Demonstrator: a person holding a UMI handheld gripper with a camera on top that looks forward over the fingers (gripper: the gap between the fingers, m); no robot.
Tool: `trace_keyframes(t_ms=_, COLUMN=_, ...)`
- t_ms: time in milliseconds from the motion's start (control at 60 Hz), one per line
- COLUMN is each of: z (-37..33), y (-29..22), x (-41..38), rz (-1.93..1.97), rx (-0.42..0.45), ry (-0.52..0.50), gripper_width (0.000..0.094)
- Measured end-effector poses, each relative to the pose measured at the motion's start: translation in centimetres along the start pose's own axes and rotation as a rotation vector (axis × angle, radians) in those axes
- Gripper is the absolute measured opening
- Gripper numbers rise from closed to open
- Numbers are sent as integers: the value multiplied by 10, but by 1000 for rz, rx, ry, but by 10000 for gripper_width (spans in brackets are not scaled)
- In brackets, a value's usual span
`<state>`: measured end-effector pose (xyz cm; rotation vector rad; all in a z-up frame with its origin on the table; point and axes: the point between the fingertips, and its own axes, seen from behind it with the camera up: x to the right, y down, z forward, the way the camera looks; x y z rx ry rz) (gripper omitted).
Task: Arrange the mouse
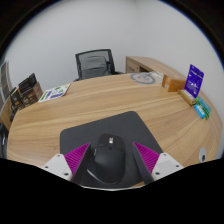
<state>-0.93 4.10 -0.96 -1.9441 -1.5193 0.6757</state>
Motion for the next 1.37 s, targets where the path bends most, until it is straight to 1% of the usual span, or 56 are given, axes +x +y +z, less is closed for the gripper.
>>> trace_keyframes(t_ms=17, z=0, y=1, x=1, rz=-9, rx=-2, ry=5, gripper_width=842)
trace_keyframes(t_ms=33, z=-1, y=1, x=2, rz=-14, rx=-3, ry=12, gripper_width=836)
trace_keyframes(t_ms=83, z=-7, y=1, x=2, rz=-15, rx=-6, ry=18, gripper_width=859)
trace_keyframes(t_ms=200, z=-48, y=-9, x=-4, rz=-19, rx=5, ry=13, gripper_width=859)
trace_keyframes(t_ms=350, z=-148, y=-21, x=-22, rz=-47, rx=24, ry=30, gripper_width=859)
trace_keyframes(t_ms=500, z=-265, y=-23, x=-55, rz=-80, rx=70, ry=19, gripper_width=849)
trace_keyframes(t_ms=650, z=-360, y=-2, x=-87, rz=-96, rx=87, ry=3, gripper_width=851)
trace_keyframes(t_ms=800, z=-426, y=26, x=-112, rz=-105, rx=96, ry=3, gripper_width=853)
trace_keyframes(t_ms=850, z=-441, y=33, x=-119, rz=-101, rx=104, ry=-5, gripper_width=852)
trace_keyframes(t_ms=983, z=-465, y=48, x=-127, rz=-119, rx=122, ry=19, gripper_width=856)
trace_keyframes(t_ms=1217, z=-472, y=56, x=-133, rz=-95, rx=120, ry=32, gripper_width=852)
trace_keyframes(t_ms=1367, z=-473, y=58, x=-142, rz=-89, rx=113, ry=13, gripper_width=853)
